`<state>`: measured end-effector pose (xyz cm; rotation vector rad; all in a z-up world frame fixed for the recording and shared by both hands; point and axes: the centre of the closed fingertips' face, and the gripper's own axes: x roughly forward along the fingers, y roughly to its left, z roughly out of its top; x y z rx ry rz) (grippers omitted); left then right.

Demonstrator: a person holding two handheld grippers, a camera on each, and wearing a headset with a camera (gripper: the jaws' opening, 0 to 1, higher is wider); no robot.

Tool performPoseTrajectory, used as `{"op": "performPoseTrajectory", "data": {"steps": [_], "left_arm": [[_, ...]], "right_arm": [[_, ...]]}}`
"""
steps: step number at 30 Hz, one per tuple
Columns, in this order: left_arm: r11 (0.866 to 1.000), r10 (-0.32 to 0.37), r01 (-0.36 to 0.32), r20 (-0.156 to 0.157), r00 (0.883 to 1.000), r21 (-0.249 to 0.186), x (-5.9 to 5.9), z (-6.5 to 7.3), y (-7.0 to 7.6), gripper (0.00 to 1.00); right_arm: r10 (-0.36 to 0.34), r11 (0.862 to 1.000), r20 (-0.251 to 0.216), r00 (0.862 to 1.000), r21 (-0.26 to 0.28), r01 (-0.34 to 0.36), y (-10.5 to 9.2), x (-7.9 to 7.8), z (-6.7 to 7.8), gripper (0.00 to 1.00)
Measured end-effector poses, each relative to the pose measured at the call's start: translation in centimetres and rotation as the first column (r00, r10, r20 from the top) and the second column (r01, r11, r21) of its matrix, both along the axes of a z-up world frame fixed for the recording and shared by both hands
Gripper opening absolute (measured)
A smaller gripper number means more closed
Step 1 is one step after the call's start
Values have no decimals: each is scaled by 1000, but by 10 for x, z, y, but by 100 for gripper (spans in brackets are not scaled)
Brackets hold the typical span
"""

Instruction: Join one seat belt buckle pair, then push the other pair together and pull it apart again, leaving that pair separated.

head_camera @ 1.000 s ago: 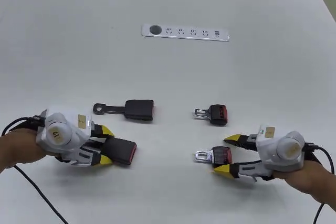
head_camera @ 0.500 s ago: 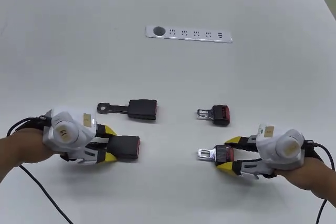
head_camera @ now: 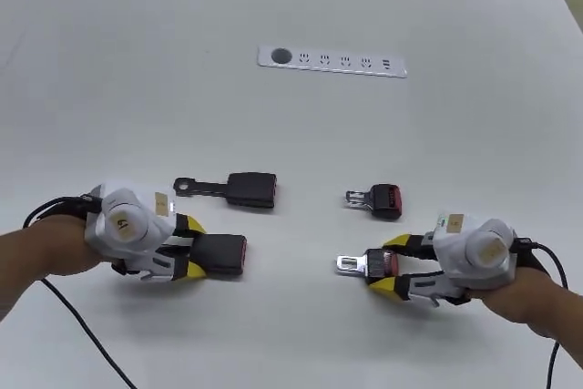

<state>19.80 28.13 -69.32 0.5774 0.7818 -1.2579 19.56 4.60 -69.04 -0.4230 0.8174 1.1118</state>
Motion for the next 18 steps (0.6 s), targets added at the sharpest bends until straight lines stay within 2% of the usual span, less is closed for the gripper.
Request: {"op": "performPoseTrajectory", "data": {"steps": [12, 18], "left_arm": [[1000, 7, -7, -3, 1000, 4, -1, 2, -1, 33], [1000, 1, -1, -8, 1000, 22, -1, 2, -1, 33]], "right_arm": [[12, 1000, 18, 1000, 24, -12, 28, 1, -2, 37], [19, 999, 18, 1000, 37, -20, 41, 1, -1, 37]]}}
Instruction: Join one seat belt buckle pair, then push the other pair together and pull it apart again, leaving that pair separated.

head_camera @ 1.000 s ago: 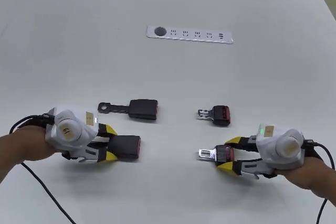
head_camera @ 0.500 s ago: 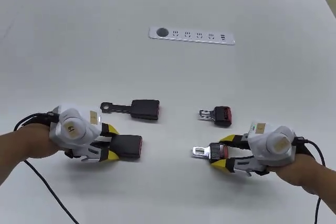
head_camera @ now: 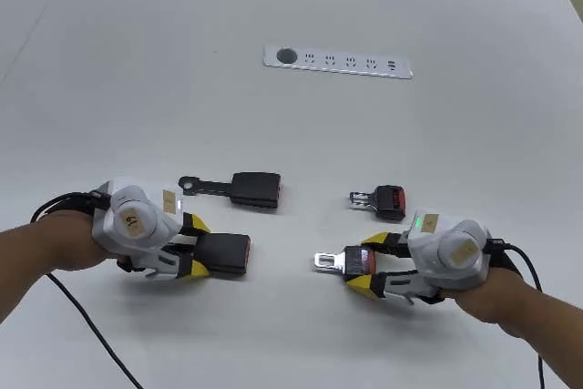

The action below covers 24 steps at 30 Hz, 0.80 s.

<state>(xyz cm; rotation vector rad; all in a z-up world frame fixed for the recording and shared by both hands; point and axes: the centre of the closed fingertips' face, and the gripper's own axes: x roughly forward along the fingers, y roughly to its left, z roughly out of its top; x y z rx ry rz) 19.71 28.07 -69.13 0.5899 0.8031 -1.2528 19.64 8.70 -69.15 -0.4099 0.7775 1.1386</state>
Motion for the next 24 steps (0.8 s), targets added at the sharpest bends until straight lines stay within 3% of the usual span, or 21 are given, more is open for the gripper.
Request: {"op": "performPoseTrajectory", "data": {"steps": [24], "left_arm": [[1000, -3, 3, -14, 1000, 17, 1, -2, 2, 33]], "right_arm": [[36, 998, 13, 999, 53, -37, 57, 5, -1, 36]]}}
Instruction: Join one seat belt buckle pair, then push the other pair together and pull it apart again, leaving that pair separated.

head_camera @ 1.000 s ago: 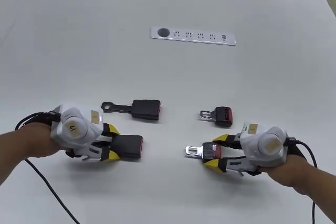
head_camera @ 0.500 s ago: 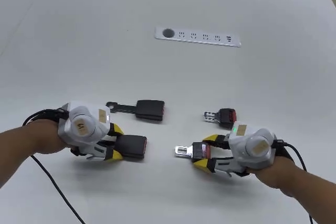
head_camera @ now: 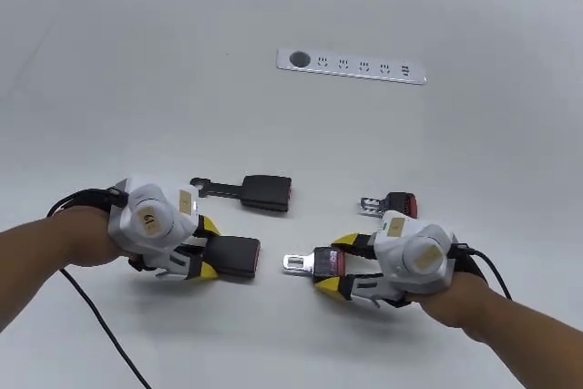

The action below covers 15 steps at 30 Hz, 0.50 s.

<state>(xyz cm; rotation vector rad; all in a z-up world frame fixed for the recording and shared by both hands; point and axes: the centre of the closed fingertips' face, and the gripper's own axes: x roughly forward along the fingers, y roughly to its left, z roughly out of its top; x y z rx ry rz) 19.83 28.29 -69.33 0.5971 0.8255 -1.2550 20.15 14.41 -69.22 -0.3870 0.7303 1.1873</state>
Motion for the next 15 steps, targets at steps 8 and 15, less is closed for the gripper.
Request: {"op": "performPoseTrajectory", "data": {"steps": [8, 15], "left_arm": [[1000, 3, -2, -1, 1000, 5, 1, 0, 1, 33], [1000, 2, -2, -7, 1000, 11, -1, 1, 0, 33]], "right_arm": [[25, 999, 10, 1000, 20, -26, 23, -1, 0, 36], [57, 998, 9, 998, 34, -57, 40, -4, 1, 36]]}}
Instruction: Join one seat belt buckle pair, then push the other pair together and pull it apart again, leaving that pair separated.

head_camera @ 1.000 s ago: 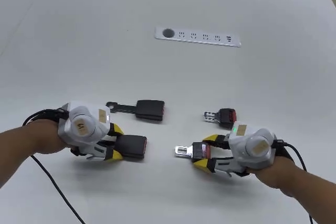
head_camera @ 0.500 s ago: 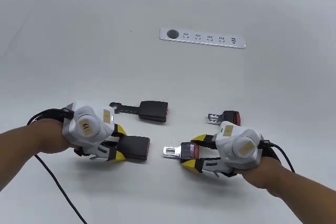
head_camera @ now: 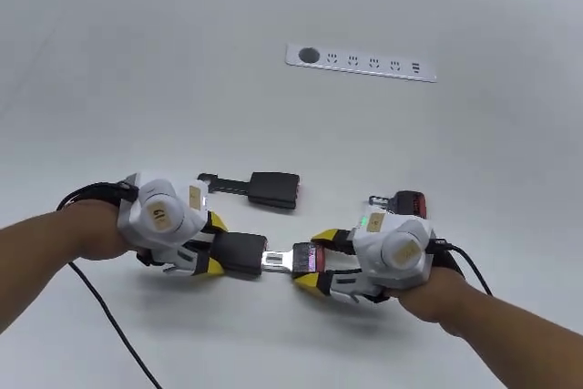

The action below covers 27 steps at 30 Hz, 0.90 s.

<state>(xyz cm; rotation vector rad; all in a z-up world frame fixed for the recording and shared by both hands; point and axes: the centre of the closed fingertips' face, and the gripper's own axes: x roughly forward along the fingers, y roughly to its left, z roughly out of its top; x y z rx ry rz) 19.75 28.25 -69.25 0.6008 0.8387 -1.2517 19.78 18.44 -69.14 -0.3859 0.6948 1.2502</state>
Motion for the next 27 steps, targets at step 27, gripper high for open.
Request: {"op": "performPoseTrajectory", "data": {"steps": [27], "left_arm": [[999, 33, -33, -2, 999, 21, 0, 0, -2, 32]], "right_arm": [[-39, 999, -30, 999, 15, 39, 15, 3, -2, 36]]}}
